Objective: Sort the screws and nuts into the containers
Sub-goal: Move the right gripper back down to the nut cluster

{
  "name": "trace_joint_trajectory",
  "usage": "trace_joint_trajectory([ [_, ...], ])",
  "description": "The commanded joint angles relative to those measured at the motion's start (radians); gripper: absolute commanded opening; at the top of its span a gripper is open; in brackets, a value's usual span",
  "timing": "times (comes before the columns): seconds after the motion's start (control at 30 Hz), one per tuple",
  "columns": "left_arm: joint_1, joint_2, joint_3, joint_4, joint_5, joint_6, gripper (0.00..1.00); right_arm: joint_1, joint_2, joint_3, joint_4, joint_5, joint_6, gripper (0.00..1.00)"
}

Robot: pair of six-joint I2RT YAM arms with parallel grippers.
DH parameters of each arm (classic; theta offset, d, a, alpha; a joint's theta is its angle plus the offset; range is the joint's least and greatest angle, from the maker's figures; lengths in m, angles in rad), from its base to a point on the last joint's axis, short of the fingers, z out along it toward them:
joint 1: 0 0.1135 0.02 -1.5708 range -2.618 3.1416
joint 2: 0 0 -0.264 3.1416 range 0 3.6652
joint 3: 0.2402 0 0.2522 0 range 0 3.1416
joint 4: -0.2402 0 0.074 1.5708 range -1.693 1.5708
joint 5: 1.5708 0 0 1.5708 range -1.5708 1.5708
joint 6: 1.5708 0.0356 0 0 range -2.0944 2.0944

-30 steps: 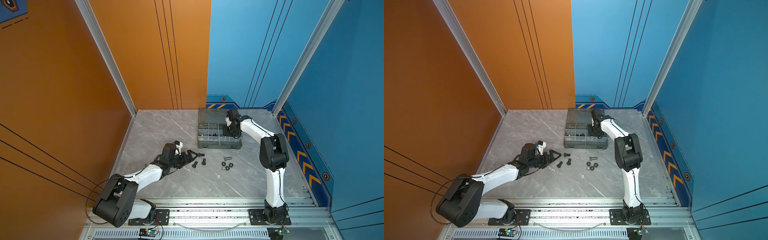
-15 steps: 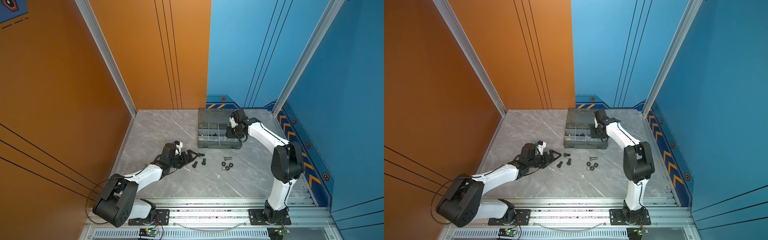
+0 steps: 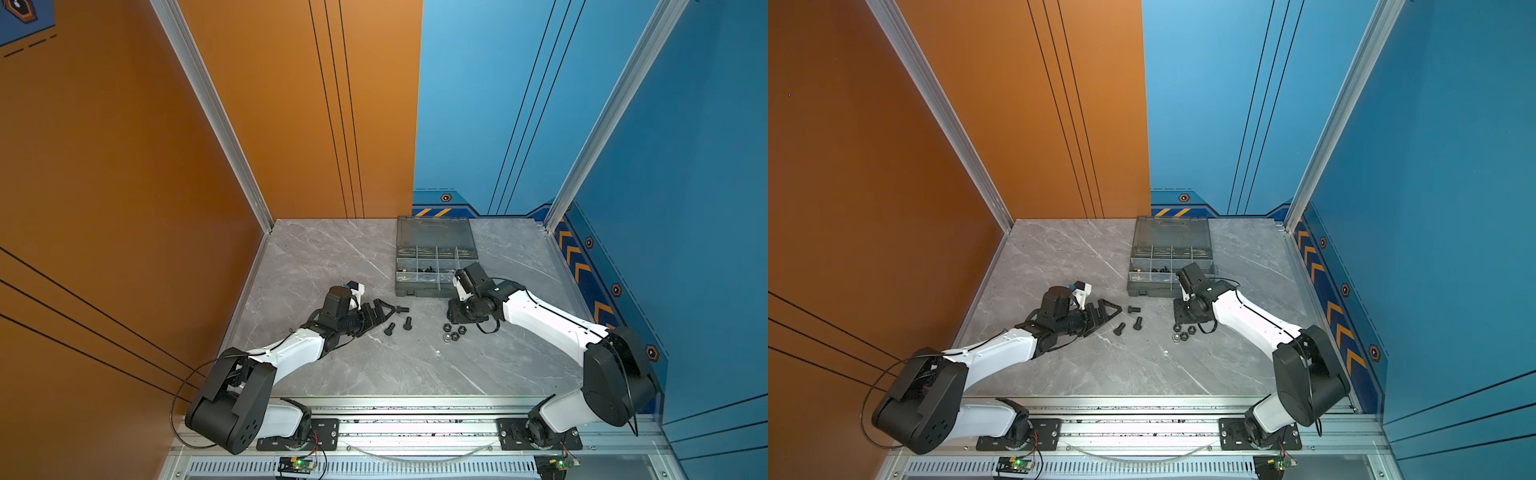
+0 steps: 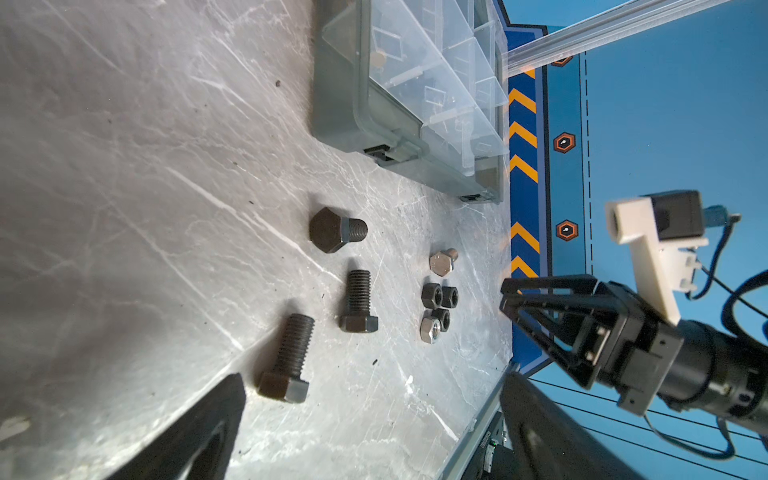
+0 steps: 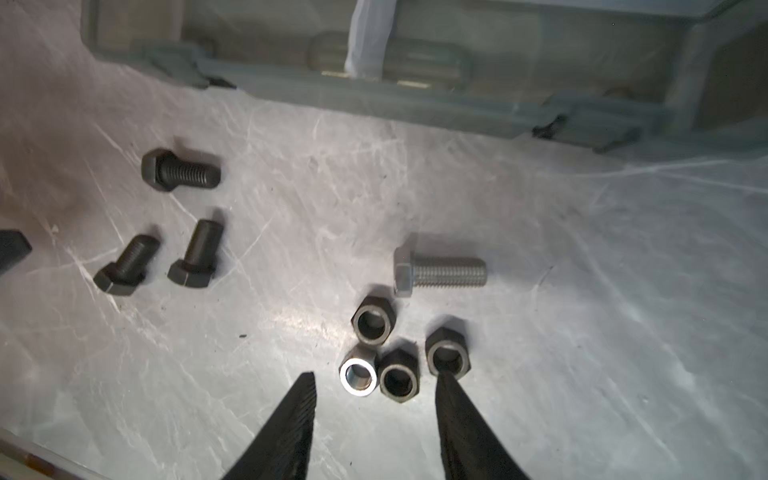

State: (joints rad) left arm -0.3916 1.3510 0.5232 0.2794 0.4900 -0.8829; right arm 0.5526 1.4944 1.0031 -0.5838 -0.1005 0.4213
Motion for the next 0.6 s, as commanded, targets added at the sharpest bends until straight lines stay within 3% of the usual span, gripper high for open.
trace_joint_trajectory([
  [0.0, 0.008, -0.005, 0.002, -0.006, -0.001, 0.013, 0.98, 0.033, -0.020, -0.034, 0.043, 0.011, 0.018, 0.50],
  [0.37, 0.010, -0.033, -0.015, -0.024, -0.015, 0.014, 0.98, 0.043, 0.056, -0.045, 0.093, 0.003, -0.162, 0.50],
  [0.57, 0.010, -0.032, -0.011, -0.030, -0.017, 0.016, 0.98, 0.056, 0.124, -0.027, 0.081, -0.013, -0.199, 0.49],
])
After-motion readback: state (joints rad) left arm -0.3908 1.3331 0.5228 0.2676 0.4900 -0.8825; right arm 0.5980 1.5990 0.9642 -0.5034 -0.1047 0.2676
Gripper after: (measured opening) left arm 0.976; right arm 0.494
